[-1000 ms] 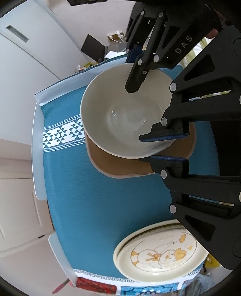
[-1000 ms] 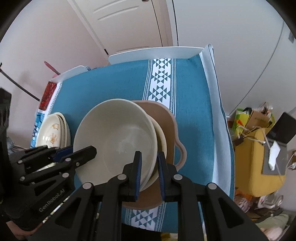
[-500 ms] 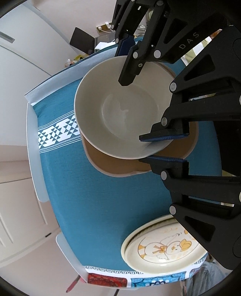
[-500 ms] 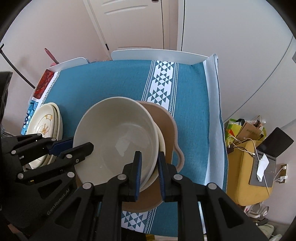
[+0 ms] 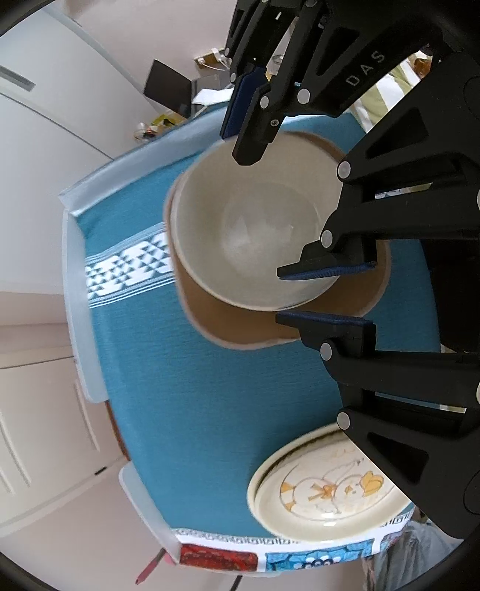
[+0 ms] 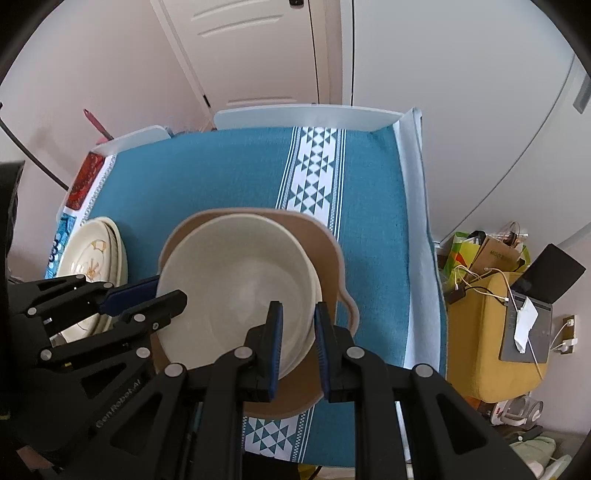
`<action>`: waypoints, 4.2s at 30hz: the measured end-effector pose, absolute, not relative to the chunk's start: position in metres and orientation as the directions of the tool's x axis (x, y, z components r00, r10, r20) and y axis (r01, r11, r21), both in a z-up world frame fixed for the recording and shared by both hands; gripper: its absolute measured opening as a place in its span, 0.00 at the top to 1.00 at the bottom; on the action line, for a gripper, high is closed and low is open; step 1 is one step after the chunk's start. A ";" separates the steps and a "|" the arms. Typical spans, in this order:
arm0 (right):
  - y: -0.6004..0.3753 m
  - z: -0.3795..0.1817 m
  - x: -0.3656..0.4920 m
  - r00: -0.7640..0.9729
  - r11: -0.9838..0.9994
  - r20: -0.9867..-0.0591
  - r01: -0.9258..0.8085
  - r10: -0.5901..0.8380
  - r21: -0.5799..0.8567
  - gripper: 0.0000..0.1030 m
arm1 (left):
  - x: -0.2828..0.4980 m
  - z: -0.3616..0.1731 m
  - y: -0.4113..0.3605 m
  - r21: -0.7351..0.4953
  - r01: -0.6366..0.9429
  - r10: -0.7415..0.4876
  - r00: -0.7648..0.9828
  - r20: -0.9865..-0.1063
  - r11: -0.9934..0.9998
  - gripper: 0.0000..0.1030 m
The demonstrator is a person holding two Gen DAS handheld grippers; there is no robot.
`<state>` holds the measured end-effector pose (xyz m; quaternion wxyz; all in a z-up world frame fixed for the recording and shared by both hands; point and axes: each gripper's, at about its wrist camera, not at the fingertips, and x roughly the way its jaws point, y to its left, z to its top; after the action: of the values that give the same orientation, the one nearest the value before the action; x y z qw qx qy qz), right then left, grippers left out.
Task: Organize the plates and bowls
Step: 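Carry the white bowl into the cream bowl and open both grippers, then close both grippers on the rim of the pink dish holding the bowls, then lift the dish-and-bowl stack and lower it onto the plate stack, open both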
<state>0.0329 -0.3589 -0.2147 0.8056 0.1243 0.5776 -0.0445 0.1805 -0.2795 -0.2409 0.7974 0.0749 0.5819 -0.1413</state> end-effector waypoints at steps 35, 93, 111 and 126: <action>-0.387 -0.231 -0.002 0.205 0.992 -0.978 0.129 -0.031 -0.005 0.03 | 0.148 -0.243 -0.225 0.033 0.422 -0.111 0.313 -0.943 0.906 0.03; -0.291 -0.166 0.031 0.366 0.973 -0.920 -0.224 0.136 0.055 0.87 | 0.109 -0.187 -0.186 0.029 0.427 -0.155 0.389 -0.908 0.904 0.86; -0.143 -0.209 0.054 0.317 0.985 -0.937 -0.131 0.147 0.110 0.87 | 0.122 -0.226 -0.029 0.035 0.469 -0.117 0.291 -0.950 0.883 0.87; -0.124 -0.252 0.056 0.289 0.987 -0.945 -0.100 0.152 0.129 0.87 | 0.119 -0.266 -0.014 0.027 0.456 -0.109 0.269 -0.957 0.889 0.87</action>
<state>0.0556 -0.1238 -0.2518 0.8026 0.0223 0.5910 0.0784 0.1192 -0.0138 -0.2660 0.7824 0.1504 0.5767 -0.1807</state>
